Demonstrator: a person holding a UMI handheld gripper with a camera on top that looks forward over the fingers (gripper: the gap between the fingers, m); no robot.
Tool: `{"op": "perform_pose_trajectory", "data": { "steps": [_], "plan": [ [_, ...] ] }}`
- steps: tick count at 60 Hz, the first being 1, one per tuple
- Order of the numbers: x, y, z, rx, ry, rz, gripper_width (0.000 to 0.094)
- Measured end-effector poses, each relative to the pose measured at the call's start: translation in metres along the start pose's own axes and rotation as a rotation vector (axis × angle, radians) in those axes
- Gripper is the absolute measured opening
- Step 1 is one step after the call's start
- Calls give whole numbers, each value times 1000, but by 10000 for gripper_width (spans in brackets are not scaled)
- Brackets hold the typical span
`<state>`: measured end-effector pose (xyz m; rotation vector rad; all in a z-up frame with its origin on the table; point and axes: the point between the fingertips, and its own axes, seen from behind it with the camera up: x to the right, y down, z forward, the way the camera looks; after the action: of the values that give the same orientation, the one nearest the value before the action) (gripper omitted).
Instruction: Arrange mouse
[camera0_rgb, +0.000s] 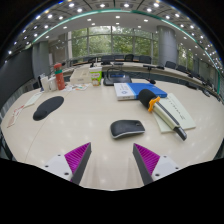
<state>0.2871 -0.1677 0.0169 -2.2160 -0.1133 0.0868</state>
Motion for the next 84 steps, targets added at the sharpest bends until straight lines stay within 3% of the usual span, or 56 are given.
{"op": "perform_pose_trajectory", "data": {
  "steps": [33,37,44,60,66,73,84],
  "plan": [
    [22,-52,105,-33,-26,37,842],
    [23,-54,113,-40,-3,21,770],
    [36,-56,121,-42,67,-31,480],
    [37,-58,119,-86,103,-29,327],
    [35,-79,110,-61,153,-10,320],
    [8,-133,88,25,174,40,319],
    [-101,-229,61,162,118,50,318]
  ]
}}
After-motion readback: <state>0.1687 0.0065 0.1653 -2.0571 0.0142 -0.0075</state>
